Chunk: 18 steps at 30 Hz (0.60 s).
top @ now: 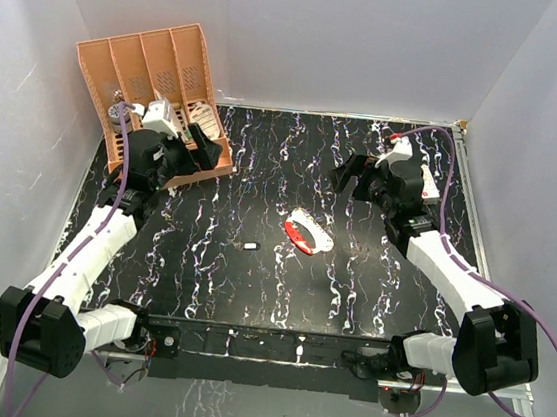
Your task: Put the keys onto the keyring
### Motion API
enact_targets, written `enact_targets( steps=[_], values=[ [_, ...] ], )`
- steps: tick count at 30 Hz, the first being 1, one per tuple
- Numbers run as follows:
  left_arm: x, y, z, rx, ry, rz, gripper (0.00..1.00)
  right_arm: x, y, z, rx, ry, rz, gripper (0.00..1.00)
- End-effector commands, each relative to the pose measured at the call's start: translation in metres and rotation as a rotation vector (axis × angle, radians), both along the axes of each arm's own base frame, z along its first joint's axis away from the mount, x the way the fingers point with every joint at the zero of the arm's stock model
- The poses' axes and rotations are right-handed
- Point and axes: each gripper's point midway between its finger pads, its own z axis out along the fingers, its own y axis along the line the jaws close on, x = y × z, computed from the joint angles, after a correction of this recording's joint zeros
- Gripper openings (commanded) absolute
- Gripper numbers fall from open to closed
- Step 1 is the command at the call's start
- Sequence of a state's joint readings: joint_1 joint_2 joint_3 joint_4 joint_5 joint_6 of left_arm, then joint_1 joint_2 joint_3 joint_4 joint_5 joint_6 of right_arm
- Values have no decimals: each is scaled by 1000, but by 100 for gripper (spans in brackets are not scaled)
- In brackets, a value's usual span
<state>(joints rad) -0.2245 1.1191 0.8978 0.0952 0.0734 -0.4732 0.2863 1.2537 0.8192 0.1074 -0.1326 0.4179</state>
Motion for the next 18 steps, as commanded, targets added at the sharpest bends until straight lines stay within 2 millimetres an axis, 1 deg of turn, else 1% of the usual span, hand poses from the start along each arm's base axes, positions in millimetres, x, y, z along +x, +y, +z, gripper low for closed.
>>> enact_targets(
  steps=[1,5,7,10,11,13,15,16,18],
  values=[
    [-11,-5,-4,-7,36,-34,99,-1,16,19,-6,-25,65,98],
    [-18,-15,-21,-45,66,-87,99,-13,32,2,-52,7,97,98],
    [-19,-18,-30,-58,88,-100,98,-17,39,-6,-76,34,122,98],
    [-22,-27,-43,-81,127,-133,96,-19,47,-15,-118,65,139,98],
    [-23,-31,-44,-92,132,-145,95,-18,49,-17,-130,69,139,98],
    [-28,-40,-46,-101,138,-171,94,-19,55,-20,-143,81,152,94],
    [-36,-48,-49,-98,137,-184,94,-23,63,-24,-148,91,172,93],
    [-39,-50,-51,-93,134,-185,93,-25,67,-25,-149,91,180,93],
    [-45,-52,-56,-86,134,-179,91,-25,70,-29,-151,91,171,92]
  ],
)
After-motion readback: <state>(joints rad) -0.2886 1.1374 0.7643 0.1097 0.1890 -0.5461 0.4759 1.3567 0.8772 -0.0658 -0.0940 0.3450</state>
